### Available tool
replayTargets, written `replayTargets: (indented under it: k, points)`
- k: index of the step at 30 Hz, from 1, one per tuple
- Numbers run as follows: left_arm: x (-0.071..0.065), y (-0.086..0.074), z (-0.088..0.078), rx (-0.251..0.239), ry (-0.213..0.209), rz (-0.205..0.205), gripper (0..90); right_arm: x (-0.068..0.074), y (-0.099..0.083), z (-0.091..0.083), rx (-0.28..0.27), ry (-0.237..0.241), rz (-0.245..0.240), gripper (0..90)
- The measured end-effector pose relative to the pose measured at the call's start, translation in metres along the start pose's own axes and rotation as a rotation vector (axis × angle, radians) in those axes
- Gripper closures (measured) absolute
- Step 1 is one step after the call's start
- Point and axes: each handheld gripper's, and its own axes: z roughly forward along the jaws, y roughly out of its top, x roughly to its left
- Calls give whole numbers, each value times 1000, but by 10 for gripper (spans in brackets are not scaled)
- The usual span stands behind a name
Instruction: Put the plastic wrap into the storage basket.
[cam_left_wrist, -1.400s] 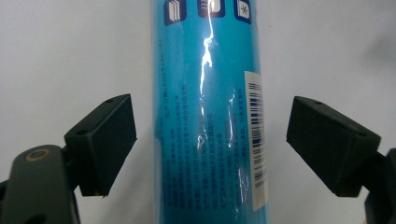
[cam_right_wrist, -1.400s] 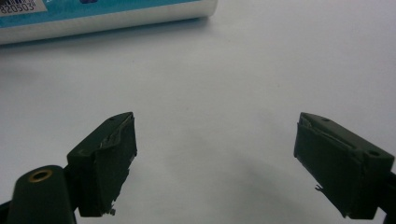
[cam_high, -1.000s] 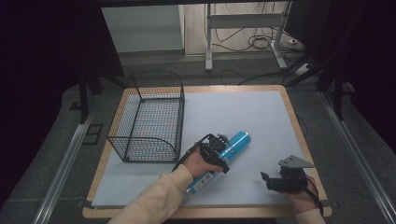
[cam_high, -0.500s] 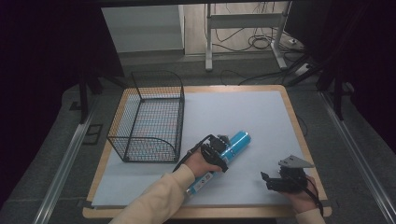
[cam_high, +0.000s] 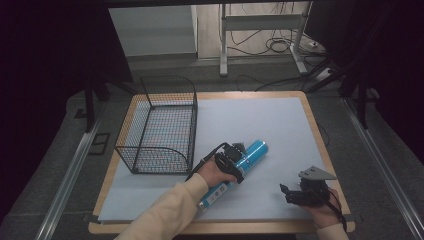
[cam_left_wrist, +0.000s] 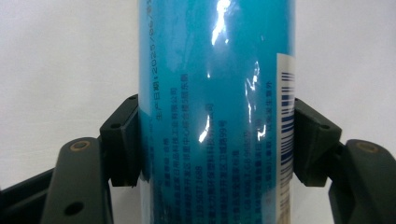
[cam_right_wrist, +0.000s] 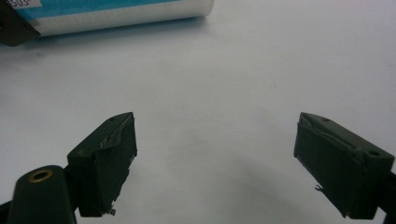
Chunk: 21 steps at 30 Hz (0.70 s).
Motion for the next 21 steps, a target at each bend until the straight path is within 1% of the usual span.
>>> replayTargets:
  k: [3, 5, 7, 9, 12, 15, 17, 21]
  points:
    - [0, 1, -2, 7, 10, 8, 313, 0, 0, 0, -2, 0, -1, 136]
    - [2, 2, -5, -3, 1, 8, 313, 0, 0, -1, -3, -1, 0, 136]
    - [3, 2, -7, 1, -3, 10, 313, -1, 0, -1, -5, -3, 0, 136]
    - [3, 2, -8, 7, 6, 22, 313, 0, 0, -1, -5, -4, 0, 136]
    - [2, 1, -9, 16, 15, 49, 313, 0, 0, -1, -5, -6, -2, 136]
    - [4, 0, -10, 16, -3, 37, 313, 0, 0, -1, -7, -10, -6, 136]
    - [5, -1, -12, 14, 0, 46, 313, 0, 0, -1, -9, -11, -5, 136]
    - [6, -1, -16, 3, -2, 43, 313, 0, 0, -1, -10, -12, -4, 136]
